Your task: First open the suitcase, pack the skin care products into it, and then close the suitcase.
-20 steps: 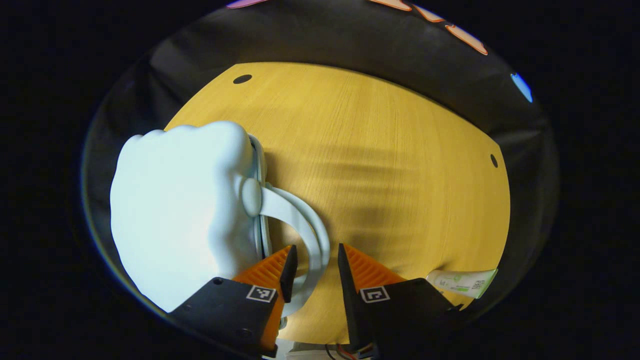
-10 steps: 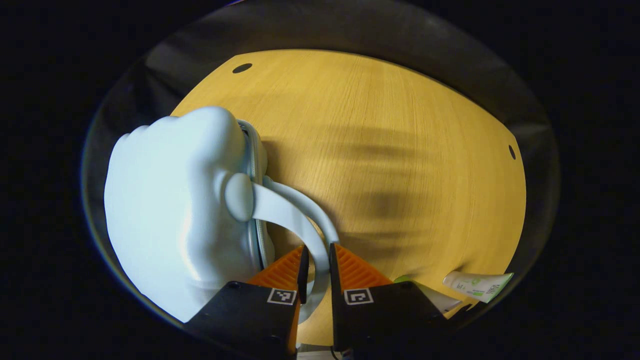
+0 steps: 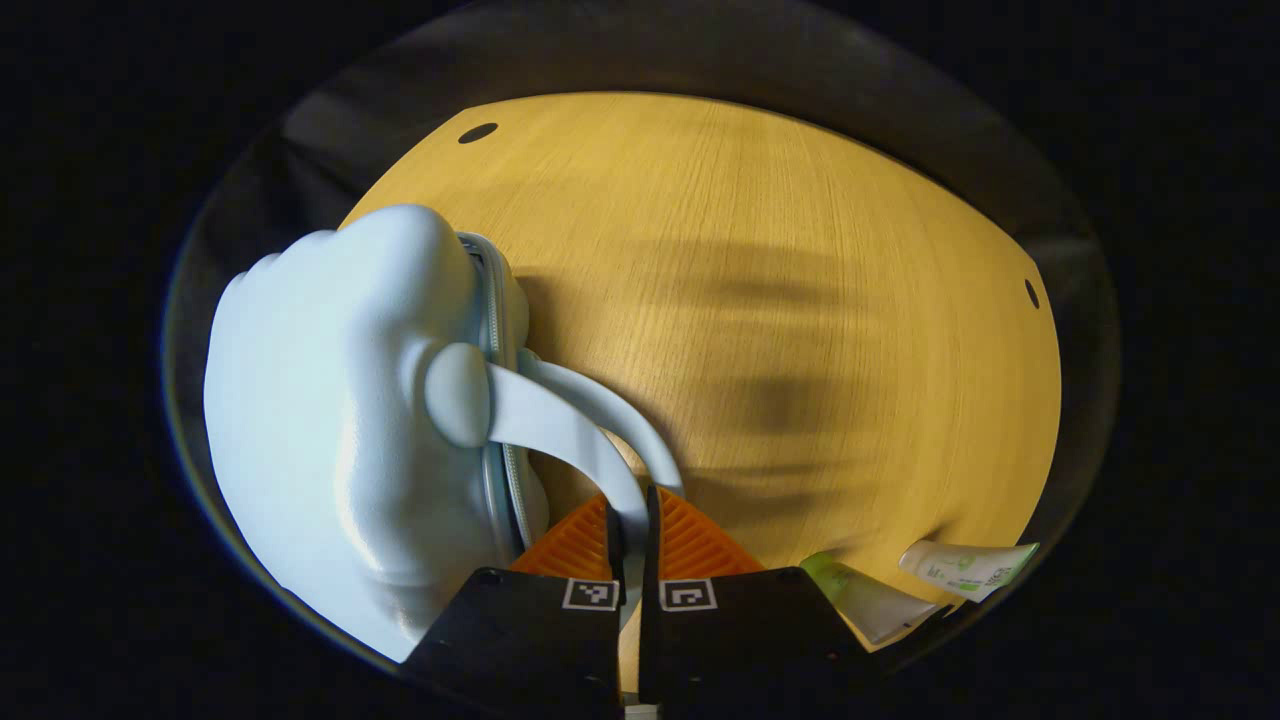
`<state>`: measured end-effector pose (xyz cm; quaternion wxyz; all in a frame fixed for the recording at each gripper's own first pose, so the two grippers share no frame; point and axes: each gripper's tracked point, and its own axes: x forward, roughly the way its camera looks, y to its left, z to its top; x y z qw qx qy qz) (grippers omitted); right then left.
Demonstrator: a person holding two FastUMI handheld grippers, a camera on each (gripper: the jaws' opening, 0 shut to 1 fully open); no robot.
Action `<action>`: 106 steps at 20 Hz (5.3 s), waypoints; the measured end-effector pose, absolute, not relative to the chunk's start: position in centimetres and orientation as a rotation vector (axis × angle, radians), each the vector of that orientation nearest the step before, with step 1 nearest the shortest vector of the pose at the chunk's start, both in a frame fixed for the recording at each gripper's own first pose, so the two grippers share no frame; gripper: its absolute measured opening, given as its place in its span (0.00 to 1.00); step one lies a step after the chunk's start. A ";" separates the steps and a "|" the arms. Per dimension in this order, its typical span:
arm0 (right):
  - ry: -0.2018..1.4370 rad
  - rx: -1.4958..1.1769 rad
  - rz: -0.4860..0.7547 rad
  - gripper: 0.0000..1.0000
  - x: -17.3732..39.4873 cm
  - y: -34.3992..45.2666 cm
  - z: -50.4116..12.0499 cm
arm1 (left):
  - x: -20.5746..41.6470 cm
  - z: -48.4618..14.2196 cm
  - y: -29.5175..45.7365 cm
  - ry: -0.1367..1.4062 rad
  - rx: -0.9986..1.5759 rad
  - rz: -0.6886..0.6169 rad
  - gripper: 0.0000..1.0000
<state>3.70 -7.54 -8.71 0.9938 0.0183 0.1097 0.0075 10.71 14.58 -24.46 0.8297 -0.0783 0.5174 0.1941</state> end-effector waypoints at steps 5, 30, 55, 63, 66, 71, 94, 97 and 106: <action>0.210 0.022 0.045 0.98 4.0 -6.2 -8.4 | 10.9 -22.3 13.7 1.031 -0.190 0.373 0.00; 0.180 0.014 0.230 0.98 3.9 4.7 -7.9 | -3.8 1.9 26.0 0.603 -0.298 0.372 0.00; 0.198 0.020 0.208 0.98 6.2 9.6 -9.7 | -16.4 -13.3 49.4 0.722 -0.306 0.769 0.00; 0.220 -0.004 0.182 0.98 6.0 7.2 -10.0 | -17.4 -18.6 50.5 0.804 -0.334 0.854 0.00; 0.221 -0.008 0.168 0.98 5.8 6.5 -10.0 | -17.8 -19.3 50.1 0.846 -0.352 0.891 0.12; 0.249 -0.011 0.180 0.98 5.6 6.0 -11.1 | -18.0 -16.8 45.7 0.785 -0.350 0.834 0.77; 0.507 -0.053 0.434 0.98 7.0 2.6 -22.5 | -2.8 -21.3 -1.7 0.597 -0.161 0.200 0.96; 0.521 -0.065 0.476 0.98 8.1 2.9 -24.7 | 0.9 -22.4 -3.4 0.550 -0.193 0.174 0.96; 0.508 -0.122 0.580 0.98 12.1 4.3 -29.6 | 9.5 -25.4 -3.7 0.386 -0.226 0.239 0.93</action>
